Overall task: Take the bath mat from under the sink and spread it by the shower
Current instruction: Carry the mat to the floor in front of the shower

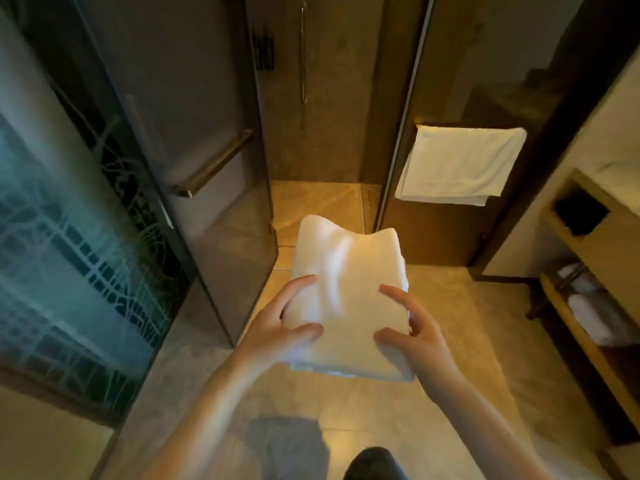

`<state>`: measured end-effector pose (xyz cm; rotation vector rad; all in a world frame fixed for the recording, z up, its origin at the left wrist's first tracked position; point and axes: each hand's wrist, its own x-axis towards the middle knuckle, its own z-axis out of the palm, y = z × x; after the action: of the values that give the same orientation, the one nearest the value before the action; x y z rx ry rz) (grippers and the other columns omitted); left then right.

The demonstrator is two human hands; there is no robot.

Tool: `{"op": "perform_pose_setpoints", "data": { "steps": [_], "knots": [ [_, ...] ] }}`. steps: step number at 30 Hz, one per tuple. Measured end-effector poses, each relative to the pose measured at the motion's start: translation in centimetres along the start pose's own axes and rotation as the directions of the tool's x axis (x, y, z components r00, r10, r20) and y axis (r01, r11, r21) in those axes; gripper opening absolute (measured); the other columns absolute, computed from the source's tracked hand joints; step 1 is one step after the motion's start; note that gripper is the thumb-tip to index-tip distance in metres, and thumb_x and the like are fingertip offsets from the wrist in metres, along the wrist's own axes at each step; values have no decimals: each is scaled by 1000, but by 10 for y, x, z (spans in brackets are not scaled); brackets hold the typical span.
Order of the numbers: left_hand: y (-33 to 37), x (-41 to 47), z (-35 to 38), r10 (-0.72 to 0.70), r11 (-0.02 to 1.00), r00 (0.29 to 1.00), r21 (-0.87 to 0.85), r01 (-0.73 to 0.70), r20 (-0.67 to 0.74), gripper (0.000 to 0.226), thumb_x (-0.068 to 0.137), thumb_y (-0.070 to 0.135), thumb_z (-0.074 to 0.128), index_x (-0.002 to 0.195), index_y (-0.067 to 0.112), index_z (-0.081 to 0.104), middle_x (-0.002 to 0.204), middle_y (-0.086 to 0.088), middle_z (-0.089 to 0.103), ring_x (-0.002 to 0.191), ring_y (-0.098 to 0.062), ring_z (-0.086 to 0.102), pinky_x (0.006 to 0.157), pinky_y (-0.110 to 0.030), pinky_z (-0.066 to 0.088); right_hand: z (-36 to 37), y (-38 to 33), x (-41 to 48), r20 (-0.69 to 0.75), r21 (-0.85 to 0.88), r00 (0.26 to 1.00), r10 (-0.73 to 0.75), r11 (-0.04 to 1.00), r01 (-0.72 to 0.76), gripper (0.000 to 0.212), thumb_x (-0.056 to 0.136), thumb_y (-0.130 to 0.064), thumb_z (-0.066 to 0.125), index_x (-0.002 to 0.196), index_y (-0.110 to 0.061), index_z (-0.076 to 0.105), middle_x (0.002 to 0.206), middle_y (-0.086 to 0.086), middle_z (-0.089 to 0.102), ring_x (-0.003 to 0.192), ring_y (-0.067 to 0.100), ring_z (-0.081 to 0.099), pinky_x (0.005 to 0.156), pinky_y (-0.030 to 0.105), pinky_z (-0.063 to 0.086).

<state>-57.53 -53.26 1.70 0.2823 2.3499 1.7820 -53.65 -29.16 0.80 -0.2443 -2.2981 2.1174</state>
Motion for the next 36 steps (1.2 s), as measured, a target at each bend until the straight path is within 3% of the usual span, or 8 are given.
{"op": "perform_pose_setpoints", "data": {
  "steps": [5,8,15,22,26,29,32,36],
  "knots": [
    [10,87,9,35,999,995,-41,-31,97,69,65,26,74,125,54,52,122,45,48,113,10,51,88,-20,49,-22,-13,61,-60,1,998,16,1000,-16,62,78,-7,72,116,-55,58,111,-22,55,99,10,57,62,16,55],
    [7,142,25,39,997,994,-77,-31,107,68,64,25,74,121,57,53,123,40,49,108,11,52,79,-13,48,-43,-8,111,-65,6,998,23,1000,-23,60,78,-9,72,118,-52,57,117,-21,52,104,11,53,61,14,54],
    [-4,275,69,-23,990,998,-136,32,64,68,68,19,74,123,54,54,132,23,51,114,0,55,88,-23,52,-102,4,256,0,-47,1000,19,999,-19,61,76,-9,74,113,-55,58,106,-34,56,104,4,56,64,17,55],
    [-4,402,97,-47,994,996,-94,54,82,69,73,16,75,132,39,48,133,16,49,114,-4,55,86,-23,51,-151,5,389,80,-88,997,1,996,6,60,79,-5,74,121,-44,57,123,-21,55,113,9,55,82,29,54],
    [-13,462,102,-43,995,993,-83,52,107,70,79,9,76,135,36,45,135,17,48,113,0,56,82,-17,49,-167,10,449,122,-119,992,-16,992,31,62,80,-4,74,124,-44,56,118,-30,58,109,-4,57,73,18,55],
    [-33,502,102,-43,996,992,-78,53,121,69,83,7,74,136,36,42,139,12,46,119,-7,54,91,-29,52,-166,24,489,105,-153,994,-35,987,51,63,79,-4,76,125,-43,56,118,-38,55,108,-14,53,70,6,50],
    [-72,539,101,-63,995,987,-66,73,150,69,85,4,72,137,36,40,142,9,42,123,-12,51,94,-35,51,-156,58,526,79,-175,997,-26,984,40,64,79,-5,76,127,-42,56,125,-34,54,116,-9,51,78,14,53],
    [-154,582,106,-106,990,979,-69,120,173,71,83,5,72,134,42,42,130,29,47,115,2,55,86,-20,52,-136,133,567,46,-153,999,-21,988,28,65,79,-1,74,128,-39,56,126,-36,53,117,-13,49,79,5,48]
  ]
}}
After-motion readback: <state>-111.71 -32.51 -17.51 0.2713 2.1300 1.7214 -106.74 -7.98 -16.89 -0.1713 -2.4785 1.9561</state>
